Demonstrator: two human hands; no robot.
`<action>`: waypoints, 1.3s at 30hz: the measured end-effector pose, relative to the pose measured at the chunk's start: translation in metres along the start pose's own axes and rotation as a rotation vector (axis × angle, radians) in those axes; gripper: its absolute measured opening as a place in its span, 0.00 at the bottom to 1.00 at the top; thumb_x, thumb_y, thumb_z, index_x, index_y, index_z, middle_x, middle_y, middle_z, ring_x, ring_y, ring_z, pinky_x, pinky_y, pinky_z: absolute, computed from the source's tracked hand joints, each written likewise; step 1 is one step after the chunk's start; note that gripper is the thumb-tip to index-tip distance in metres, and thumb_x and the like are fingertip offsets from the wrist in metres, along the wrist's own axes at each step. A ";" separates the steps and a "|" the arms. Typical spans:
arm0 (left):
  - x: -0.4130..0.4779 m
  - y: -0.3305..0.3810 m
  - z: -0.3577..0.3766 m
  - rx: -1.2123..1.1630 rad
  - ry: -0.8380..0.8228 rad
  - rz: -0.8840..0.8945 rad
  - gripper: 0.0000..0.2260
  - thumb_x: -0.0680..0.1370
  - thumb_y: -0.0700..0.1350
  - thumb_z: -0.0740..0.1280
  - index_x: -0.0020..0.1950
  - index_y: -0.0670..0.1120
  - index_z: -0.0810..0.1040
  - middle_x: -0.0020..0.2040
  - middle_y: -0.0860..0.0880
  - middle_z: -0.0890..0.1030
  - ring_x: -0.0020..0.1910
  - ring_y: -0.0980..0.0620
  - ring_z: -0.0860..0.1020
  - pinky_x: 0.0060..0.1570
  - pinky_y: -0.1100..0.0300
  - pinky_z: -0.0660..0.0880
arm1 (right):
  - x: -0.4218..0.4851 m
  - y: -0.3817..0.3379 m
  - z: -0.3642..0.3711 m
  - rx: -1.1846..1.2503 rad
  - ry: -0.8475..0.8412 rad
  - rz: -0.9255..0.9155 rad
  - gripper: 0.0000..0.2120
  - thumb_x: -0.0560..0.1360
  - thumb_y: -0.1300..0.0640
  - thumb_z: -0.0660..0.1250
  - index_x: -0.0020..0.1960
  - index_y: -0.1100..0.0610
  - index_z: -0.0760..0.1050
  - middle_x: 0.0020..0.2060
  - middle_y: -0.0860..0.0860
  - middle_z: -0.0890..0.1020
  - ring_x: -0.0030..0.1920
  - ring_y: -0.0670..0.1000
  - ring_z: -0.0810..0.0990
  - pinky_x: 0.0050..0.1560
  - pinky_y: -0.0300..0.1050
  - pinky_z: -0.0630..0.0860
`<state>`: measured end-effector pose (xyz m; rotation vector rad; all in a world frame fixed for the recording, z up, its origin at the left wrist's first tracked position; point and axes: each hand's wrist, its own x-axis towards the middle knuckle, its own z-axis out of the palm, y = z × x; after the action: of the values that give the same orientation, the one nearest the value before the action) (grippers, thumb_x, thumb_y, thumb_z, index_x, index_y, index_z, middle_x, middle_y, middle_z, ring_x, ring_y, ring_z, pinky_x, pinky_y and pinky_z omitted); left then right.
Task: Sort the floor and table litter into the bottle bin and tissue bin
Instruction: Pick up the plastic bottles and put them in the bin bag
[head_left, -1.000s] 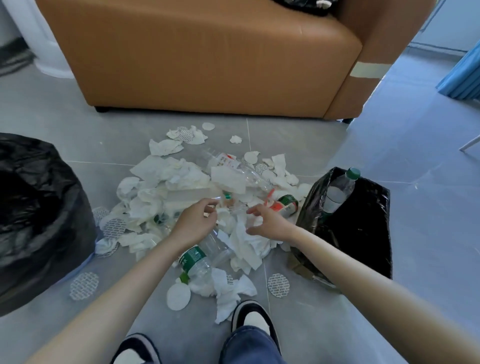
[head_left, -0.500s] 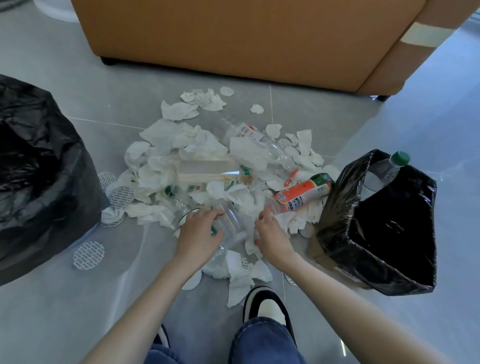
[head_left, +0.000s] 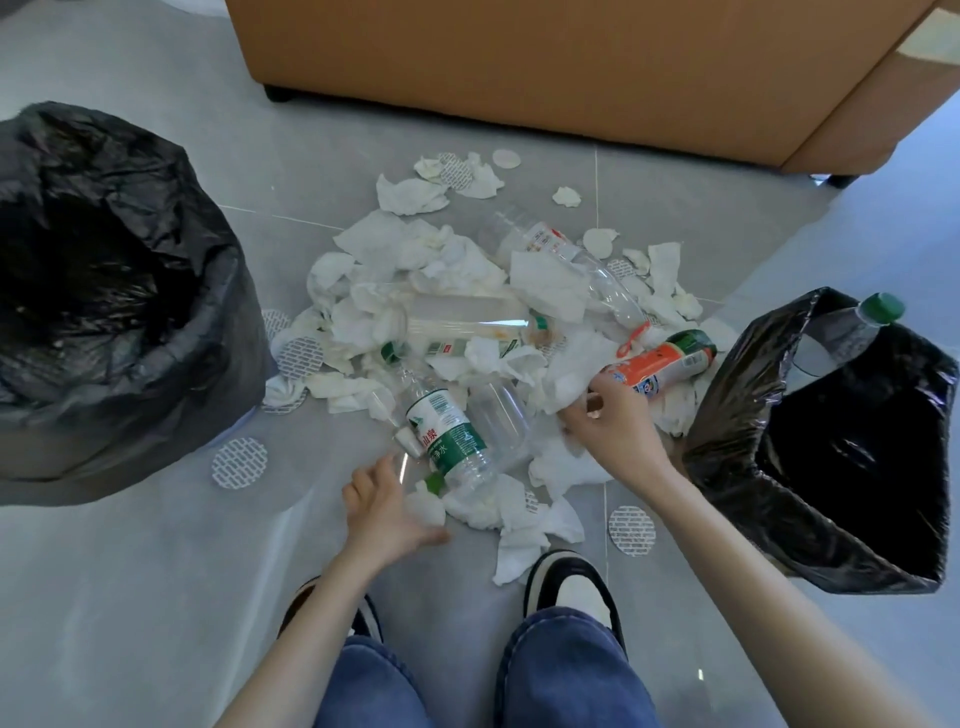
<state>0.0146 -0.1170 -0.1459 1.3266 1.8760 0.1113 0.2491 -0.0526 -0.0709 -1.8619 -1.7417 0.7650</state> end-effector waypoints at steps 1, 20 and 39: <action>-0.001 -0.005 0.005 0.055 0.004 0.018 0.48 0.60 0.53 0.79 0.73 0.48 0.56 0.66 0.44 0.58 0.66 0.43 0.58 0.65 0.56 0.61 | -0.004 -0.009 -0.002 0.030 -0.087 -0.014 0.07 0.73 0.56 0.67 0.43 0.60 0.78 0.37 0.54 0.82 0.37 0.54 0.82 0.40 0.51 0.77; 0.003 -0.018 0.009 -0.110 0.108 0.171 0.07 0.73 0.41 0.70 0.44 0.48 0.73 0.44 0.47 0.79 0.46 0.46 0.77 0.38 0.60 0.64 | -0.050 0.014 0.085 -0.390 -0.501 -0.127 0.07 0.69 0.57 0.68 0.44 0.60 0.80 0.45 0.55 0.81 0.47 0.56 0.79 0.41 0.46 0.74; -0.075 0.051 -0.207 -0.491 0.463 0.280 0.10 0.74 0.40 0.67 0.52 0.51 0.75 0.50 0.55 0.75 0.50 0.54 0.73 0.46 0.60 0.69 | 0.004 -0.199 -0.045 0.305 -0.560 -0.064 0.16 0.70 0.63 0.73 0.57 0.60 0.77 0.54 0.57 0.81 0.52 0.52 0.82 0.46 0.42 0.82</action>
<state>-0.0745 -0.0803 0.0586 1.2677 1.8413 1.0317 0.1348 -0.0315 0.0966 -1.4627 -1.8502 1.5409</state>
